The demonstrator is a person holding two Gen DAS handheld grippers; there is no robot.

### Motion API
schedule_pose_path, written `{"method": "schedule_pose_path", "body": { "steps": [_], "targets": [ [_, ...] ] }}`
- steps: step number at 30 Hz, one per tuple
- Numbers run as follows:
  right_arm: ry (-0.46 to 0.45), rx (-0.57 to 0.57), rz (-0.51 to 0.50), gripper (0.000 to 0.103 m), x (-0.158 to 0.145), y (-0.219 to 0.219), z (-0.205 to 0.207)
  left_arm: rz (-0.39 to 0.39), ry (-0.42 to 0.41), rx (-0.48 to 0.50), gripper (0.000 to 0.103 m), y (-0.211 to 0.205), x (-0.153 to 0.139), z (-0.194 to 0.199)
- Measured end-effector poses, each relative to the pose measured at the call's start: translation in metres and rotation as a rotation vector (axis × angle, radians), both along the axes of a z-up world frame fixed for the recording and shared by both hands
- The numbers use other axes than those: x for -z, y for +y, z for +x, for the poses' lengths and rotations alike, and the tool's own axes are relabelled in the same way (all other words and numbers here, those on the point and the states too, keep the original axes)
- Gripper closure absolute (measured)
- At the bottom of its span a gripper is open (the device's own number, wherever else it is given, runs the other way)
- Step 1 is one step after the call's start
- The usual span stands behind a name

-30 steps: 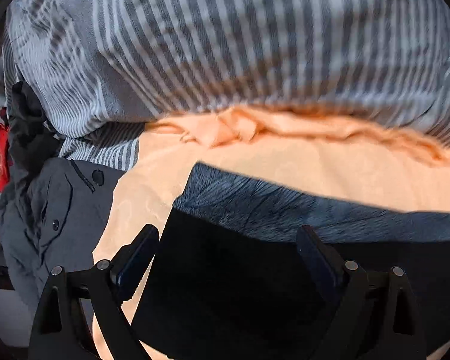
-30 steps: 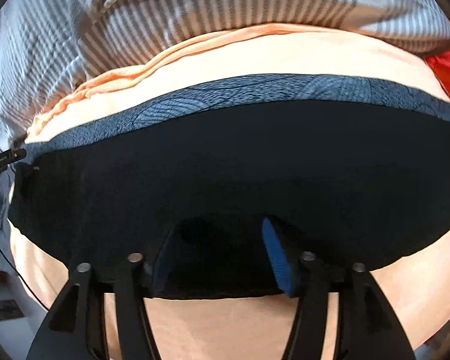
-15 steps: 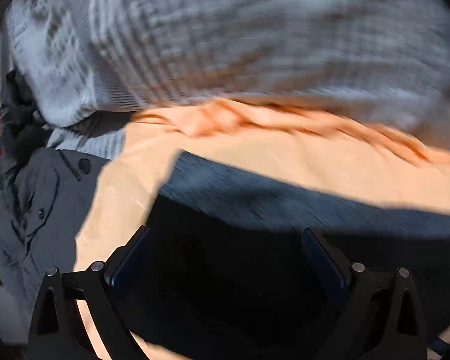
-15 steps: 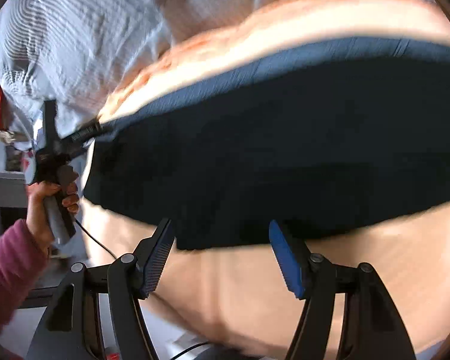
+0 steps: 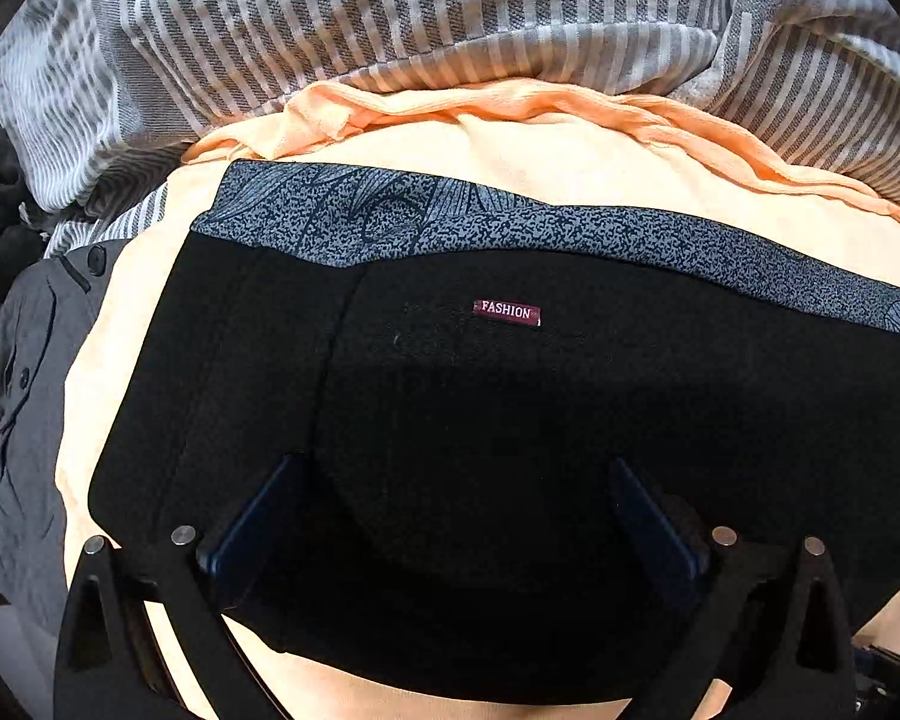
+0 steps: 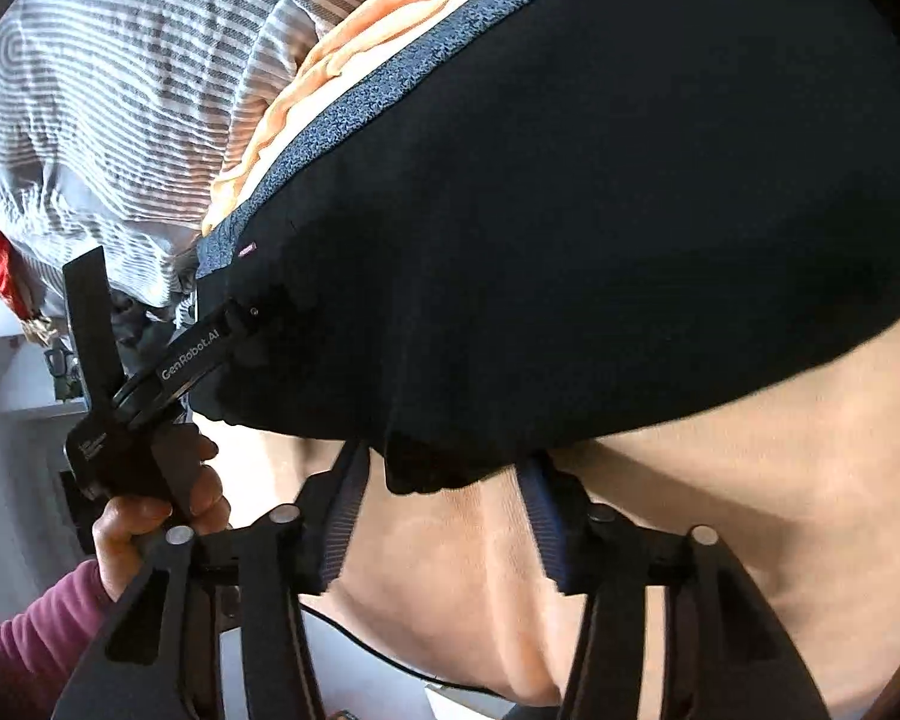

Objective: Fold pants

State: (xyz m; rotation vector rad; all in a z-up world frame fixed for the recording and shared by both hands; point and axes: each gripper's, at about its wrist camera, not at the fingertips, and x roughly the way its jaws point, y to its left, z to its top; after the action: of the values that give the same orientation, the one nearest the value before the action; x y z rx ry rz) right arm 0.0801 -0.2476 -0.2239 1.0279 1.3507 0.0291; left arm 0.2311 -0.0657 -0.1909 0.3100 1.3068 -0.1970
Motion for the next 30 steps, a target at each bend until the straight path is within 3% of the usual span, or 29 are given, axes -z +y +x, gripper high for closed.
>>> {"method": "schedule_pose_path", "body": {
  "steps": [12,13,15,20,26,30],
  "targets": [
    [0.002,0.071,0.096,0.056,0.015,0.005,0.005,-0.002,-0.014,-0.003,0.001,0.006,0.0,0.0],
    [0.009,0.089,0.121,0.059,0.017,0.004,0.006,-0.001,-0.014,-0.003,0.001,0.004,-0.001,-0.001],
    [0.011,0.1,0.147,0.094,0.016,0.001,0.008,0.004,-0.007,-0.007,0.001,0.003,-0.001,-0.001],
    [-0.074,0.007,0.106,0.096,-0.018,0.003,0.014,-0.017,0.047,-0.007,0.001,-0.002,-0.013,-0.004],
    [0.061,-0.014,0.116,0.1,0.01,0.014,-0.008,0.044,0.027,0.151,0.001,-0.032,-0.018,-0.034],
    [0.027,-0.055,0.08,0.098,-0.01,0.006,-0.015,0.019,0.034,0.193,0.001,-0.05,-0.025,-0.05]
  ]
}}
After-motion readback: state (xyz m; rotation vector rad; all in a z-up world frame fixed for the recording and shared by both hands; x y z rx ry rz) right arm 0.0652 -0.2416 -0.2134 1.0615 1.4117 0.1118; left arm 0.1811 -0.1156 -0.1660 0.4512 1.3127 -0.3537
